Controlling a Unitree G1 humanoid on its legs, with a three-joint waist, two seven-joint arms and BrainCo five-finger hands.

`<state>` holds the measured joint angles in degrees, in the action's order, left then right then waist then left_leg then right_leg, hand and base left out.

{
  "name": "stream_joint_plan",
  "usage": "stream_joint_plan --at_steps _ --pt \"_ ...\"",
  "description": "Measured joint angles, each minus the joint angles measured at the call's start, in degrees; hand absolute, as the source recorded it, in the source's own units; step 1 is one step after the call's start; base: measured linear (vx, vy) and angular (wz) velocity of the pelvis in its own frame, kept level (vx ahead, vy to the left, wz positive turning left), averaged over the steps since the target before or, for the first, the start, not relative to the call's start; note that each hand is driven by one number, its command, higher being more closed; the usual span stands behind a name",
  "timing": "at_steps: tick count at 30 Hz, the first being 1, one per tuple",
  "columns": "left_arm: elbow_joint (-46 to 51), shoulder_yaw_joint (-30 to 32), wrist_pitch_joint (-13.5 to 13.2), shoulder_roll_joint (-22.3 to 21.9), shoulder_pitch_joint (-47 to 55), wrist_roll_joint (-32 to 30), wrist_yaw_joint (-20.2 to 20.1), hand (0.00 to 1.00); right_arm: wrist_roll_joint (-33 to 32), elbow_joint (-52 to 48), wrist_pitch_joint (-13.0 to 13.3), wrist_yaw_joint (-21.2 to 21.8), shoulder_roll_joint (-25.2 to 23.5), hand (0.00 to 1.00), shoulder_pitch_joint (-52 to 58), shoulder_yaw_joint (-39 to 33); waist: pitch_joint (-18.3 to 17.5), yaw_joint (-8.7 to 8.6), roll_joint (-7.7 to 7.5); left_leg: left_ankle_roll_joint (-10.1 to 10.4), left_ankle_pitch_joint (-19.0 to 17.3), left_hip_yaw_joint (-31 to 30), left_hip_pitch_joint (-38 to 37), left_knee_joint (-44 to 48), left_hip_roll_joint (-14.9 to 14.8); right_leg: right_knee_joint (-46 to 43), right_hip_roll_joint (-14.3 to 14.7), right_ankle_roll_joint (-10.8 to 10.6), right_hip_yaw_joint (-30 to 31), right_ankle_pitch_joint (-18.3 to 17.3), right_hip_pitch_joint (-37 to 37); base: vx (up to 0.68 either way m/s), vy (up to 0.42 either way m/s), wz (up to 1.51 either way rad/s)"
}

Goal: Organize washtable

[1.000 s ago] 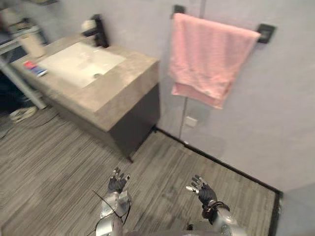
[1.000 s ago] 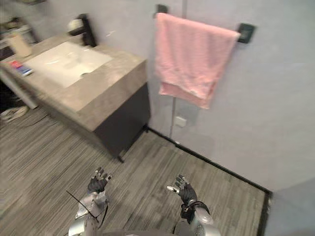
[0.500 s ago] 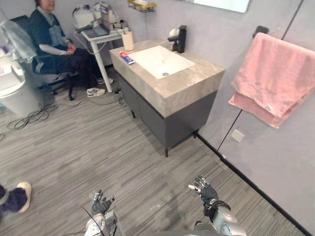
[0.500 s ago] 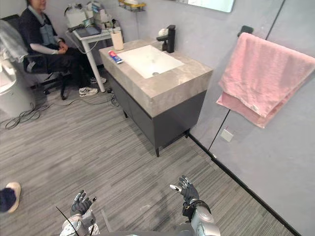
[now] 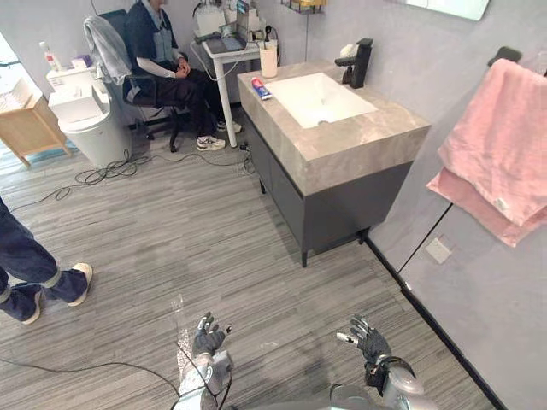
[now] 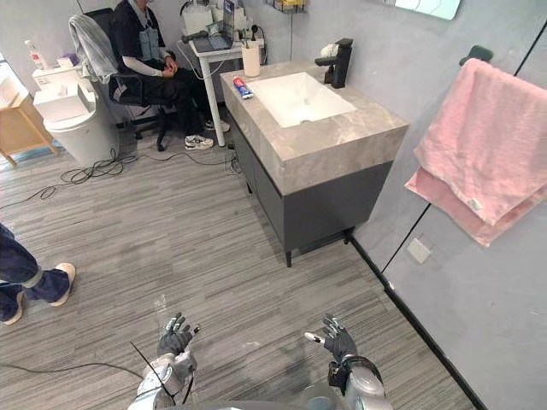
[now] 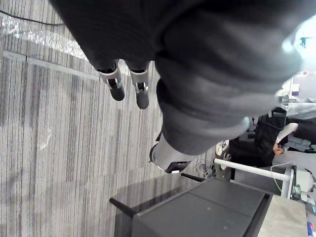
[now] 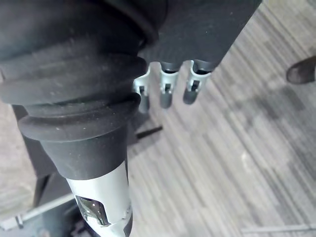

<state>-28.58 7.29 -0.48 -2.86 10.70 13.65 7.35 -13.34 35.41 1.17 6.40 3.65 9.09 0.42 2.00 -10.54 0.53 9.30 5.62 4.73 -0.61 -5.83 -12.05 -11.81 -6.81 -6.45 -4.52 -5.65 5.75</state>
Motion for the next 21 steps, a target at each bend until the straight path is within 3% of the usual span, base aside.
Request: stream_joint_plan --at_steps 4,5,15,21 --pt "0.0 0.0 0.2 0.5 0.3 0.0 0.0 0.00 0.6 1.7 0.2 -0.1 -1.0 0.00 0.2 0.1 -0.3 0.37 -1.23 -0.1 0.1 0.3 1.1 0.0 0.6 1.8 0.2 -0.4 2.3 0.1 0.0 -0.04 0.015 0.04" --pt "0.0 -0.1 0.2 2.5 -0.6 -0.8 0.2 0.00 0.6 4.1 0.5 -0.4 -3.3 0.00 -1.2 0.1 -0.5 0.31 -3.07 -0.8 0.8 0.9 0.8 -0.1 2.9 5.9 -1.3 -0.6 4.7 3.1 -1.8 0.00 0.000 0.00" --pt "0.0 2.3 0.2 2.2 -0.6 -0.8 0.3 0.00 2.0 4.5 0.6 -1.1 -3.3 0.00 -1.3 0.1 -0.5 0.53 -3.08 -0.8 0.8 -0.1 2.0 -0.1 2.9 6.1 -1.4 -0.6 3.6 3.1 -1.5 0.00 0.000 0.04" --pt "0.0 6.7 -0.1 1.7 0.6 -0.8 0.5 0.00 4.9 6.6 0.7 -1.5 -2.8 0.00 -2.7 2.6 -0.2 2.17 -3.53 -0.8 0.8 -0.5 2.7 -0.1 3.0 7.1 -1.6 -1.1 2.8 2.9 -1.4 0.01 -0.003 0.03"
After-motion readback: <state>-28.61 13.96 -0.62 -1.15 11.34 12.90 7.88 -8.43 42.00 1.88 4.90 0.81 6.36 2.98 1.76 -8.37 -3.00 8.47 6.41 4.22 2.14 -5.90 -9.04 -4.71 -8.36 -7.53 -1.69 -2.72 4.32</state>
